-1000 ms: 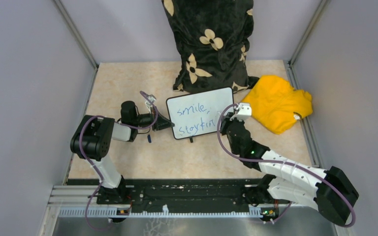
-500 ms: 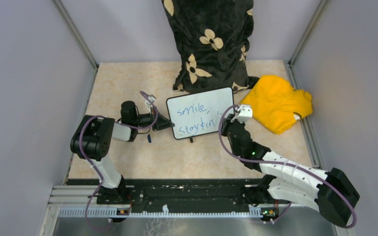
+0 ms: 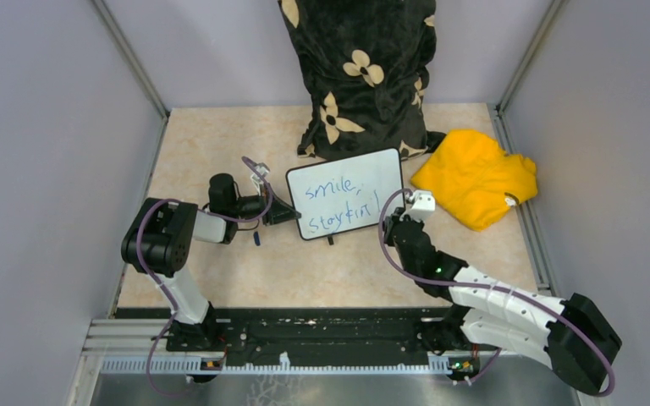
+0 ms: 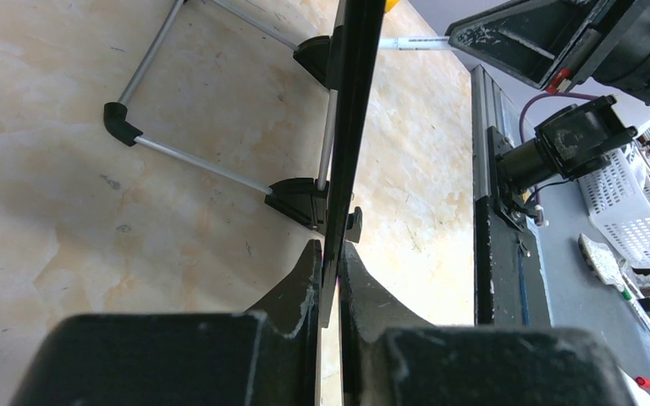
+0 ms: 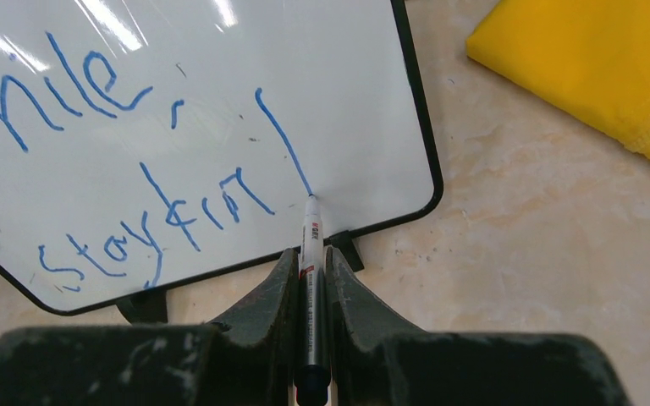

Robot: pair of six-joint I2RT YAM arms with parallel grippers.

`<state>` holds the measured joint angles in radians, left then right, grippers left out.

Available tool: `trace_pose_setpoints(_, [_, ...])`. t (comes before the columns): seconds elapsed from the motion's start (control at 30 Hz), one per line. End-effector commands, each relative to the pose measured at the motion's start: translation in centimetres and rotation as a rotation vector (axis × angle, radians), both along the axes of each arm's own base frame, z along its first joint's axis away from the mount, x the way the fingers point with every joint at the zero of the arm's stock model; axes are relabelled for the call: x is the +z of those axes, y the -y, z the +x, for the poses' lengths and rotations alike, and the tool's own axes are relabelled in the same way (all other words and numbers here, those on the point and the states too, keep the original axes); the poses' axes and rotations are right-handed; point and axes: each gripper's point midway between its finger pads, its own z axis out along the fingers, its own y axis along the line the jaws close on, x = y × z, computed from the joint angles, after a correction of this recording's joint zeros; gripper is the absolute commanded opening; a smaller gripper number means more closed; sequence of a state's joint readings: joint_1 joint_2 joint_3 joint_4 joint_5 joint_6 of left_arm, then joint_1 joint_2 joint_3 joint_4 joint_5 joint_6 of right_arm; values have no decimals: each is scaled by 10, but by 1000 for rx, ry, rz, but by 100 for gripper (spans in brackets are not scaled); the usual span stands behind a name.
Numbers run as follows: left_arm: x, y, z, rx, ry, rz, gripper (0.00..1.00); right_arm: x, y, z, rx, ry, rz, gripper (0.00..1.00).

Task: Write a sentence on the whiteboard

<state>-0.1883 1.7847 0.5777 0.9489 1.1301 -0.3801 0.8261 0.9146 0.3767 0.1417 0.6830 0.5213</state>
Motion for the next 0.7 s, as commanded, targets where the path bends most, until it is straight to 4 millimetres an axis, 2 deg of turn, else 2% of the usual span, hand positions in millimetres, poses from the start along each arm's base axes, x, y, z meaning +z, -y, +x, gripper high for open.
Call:
trace_pose_setpoints(0.0, [-16,0,-1,12,-71,23,0,-4,2,-3,-1,-15,32,0])
trace_pose_setpoints(0.17, [-16,0,-1,11,-72,23,0,-7,3,-4,-5,-18,40,0])
trace_pose_setpoints(0.67, [-16,0,-1,11,-72,23,0,32,-8,16,-16,75,32,0])
